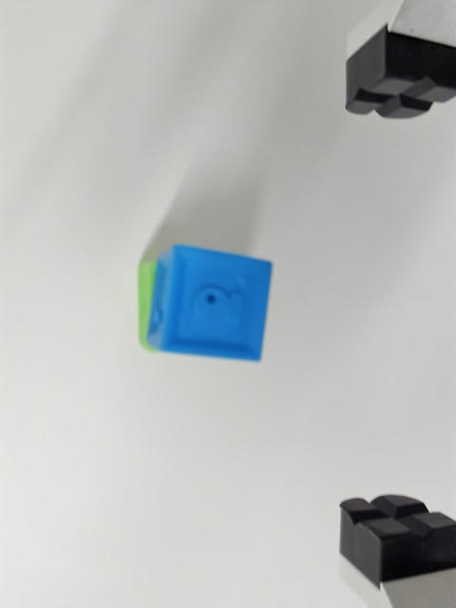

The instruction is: Stack cube

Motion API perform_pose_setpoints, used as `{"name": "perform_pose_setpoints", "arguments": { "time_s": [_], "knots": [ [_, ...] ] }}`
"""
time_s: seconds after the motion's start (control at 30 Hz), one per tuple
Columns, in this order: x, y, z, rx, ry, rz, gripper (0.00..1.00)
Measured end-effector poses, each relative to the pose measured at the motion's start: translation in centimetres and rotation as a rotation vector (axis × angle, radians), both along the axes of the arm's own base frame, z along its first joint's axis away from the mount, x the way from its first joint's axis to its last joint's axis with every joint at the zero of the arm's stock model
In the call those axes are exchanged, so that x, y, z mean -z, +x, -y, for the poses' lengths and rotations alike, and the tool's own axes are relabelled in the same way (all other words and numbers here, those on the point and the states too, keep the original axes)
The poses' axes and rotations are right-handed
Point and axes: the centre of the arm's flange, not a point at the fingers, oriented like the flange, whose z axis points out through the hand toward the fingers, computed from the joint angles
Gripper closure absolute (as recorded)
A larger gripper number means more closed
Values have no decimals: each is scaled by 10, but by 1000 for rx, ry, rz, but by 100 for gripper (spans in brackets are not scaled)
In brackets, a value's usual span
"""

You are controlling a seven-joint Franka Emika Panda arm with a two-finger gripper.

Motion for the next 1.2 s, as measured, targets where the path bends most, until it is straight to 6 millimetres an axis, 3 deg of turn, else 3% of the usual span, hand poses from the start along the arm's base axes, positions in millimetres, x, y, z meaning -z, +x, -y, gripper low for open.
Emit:
{"name": "perform_pose_setpoints", "arguments": {
  "time_s": [0.67, 1.2],
  "knots": [
    [-76, 0, 1, 0, 1, 1, 0],
    [-112, 1, 1, 0, 2, 1, 0]
  ]
}}
